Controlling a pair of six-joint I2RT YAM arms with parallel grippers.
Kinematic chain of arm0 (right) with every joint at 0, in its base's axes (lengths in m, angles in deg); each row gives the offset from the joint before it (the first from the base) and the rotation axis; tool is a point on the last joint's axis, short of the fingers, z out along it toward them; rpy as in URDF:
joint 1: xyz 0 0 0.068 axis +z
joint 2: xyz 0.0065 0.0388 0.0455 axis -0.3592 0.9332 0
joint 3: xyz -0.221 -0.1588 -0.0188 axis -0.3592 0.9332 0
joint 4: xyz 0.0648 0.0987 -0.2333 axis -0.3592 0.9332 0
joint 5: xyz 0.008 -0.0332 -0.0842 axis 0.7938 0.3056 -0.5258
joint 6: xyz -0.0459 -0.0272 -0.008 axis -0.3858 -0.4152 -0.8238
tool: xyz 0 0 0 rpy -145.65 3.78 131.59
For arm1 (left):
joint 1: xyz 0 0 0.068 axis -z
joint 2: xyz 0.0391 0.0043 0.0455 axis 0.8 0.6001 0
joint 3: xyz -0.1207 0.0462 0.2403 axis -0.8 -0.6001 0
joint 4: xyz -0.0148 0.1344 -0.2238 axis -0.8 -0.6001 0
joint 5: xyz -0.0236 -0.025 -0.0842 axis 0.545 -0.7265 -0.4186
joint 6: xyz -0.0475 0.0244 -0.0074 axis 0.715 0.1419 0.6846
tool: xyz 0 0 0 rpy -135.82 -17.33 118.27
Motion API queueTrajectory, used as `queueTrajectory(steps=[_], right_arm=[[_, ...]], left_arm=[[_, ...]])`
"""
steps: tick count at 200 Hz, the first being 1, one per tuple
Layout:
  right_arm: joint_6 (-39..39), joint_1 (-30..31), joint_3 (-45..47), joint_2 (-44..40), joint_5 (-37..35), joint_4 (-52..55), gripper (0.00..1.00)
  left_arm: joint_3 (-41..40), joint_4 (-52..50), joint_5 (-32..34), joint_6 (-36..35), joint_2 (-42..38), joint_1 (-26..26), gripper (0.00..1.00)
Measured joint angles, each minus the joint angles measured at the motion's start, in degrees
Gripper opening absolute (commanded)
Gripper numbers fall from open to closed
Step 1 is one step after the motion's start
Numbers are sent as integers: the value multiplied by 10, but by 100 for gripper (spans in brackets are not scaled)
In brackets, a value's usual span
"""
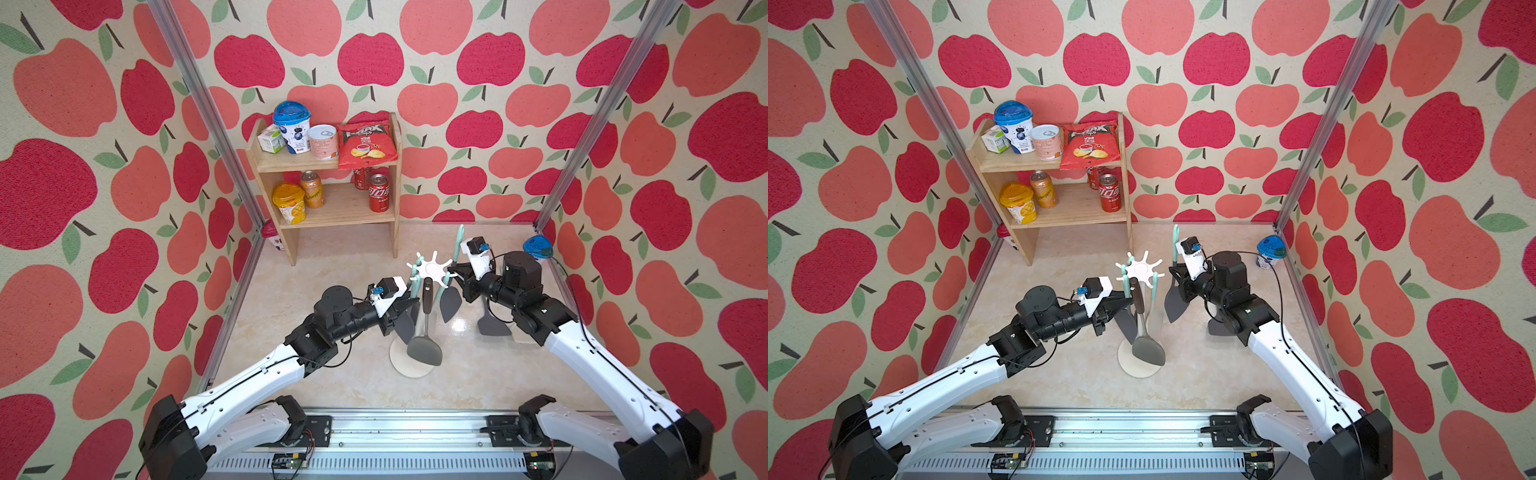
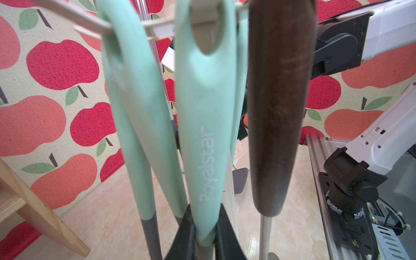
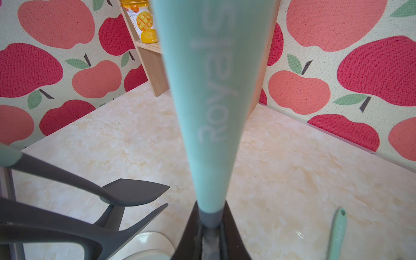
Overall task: Take the spatula off the kitchen utensil rack
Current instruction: Take off the spatula from the rack, then place the spatula at the center of the board.
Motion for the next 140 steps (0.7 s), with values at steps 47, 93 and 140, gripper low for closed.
queueTrajectory(steps=[47,93,140], right_arm=[[2,0,-34,12,-34,26,0],[10,-5,-57,47,-67,46,0],[37,-24,-101,105,-86,72,0]], left_arm=[[0,0,0,0,0,0,0],[0,0,0,0,0,0,0],[0,0,0,0,0,0,0]])
